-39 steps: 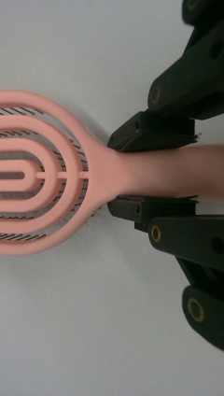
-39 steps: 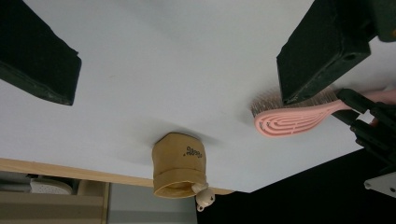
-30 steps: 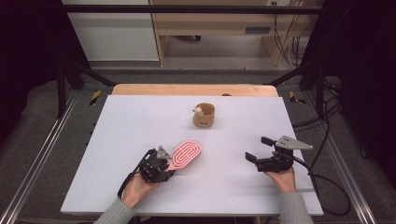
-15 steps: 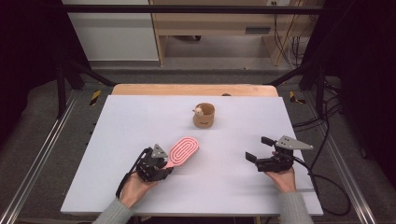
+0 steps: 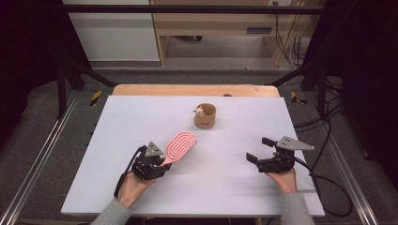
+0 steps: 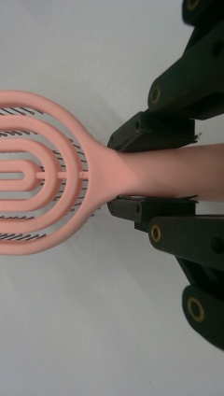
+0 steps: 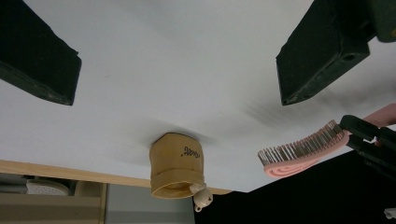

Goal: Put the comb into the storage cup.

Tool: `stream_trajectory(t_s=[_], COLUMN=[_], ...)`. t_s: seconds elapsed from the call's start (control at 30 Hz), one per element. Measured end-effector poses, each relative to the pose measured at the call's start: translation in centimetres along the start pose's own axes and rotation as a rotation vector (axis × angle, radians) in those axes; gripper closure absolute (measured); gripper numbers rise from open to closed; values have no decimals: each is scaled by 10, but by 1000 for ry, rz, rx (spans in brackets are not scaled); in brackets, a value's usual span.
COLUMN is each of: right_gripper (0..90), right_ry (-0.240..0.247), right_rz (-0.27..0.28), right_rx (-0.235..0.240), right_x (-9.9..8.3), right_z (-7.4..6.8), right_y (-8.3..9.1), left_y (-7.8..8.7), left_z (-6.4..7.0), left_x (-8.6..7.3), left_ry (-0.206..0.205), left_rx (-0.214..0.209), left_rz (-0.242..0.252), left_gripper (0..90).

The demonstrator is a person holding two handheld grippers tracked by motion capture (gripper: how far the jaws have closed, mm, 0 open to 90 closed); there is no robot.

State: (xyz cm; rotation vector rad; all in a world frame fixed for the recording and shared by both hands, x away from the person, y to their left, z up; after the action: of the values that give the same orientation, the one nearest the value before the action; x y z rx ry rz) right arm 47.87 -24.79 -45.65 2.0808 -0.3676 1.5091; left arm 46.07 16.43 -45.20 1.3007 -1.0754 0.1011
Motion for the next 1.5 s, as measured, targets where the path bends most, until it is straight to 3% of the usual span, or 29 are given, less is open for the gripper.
stream_trajectory(t_s=[0.1,0.67,1.1,1.5], right_gripper=[4,12,10,9], right_ry=[-4,-21,-3,-10], right_rz=[-5,-19,-21,-2], right_rx=[3,24,67,69], right_x=[0,0,11,21], right_z=[0,-4,-22,-34], right_y=[-1,-10,-25,-33], left_y=[1,9,11,13], left_z=[-2,-6,-4,-1], left_x=[0,3,4,5], left_ry=[12,41,44,46], left_rx=[-7,46,59,73], left_rz=[8,101,131,166], left_gripper=[686,686,686,686])
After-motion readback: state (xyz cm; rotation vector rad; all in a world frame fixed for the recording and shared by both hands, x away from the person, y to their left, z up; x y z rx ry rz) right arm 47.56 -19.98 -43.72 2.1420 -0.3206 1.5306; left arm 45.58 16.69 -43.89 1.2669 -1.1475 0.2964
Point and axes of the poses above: each handheld gripper's, and its own axes: y roughly backward along the jaws, x roughly out of its top, z roughly to its right, the point moved 2 cm from there along -y, roughly forward along the jaws, and after that the axes turned 11 degrees about x, right-handed, at the moved point
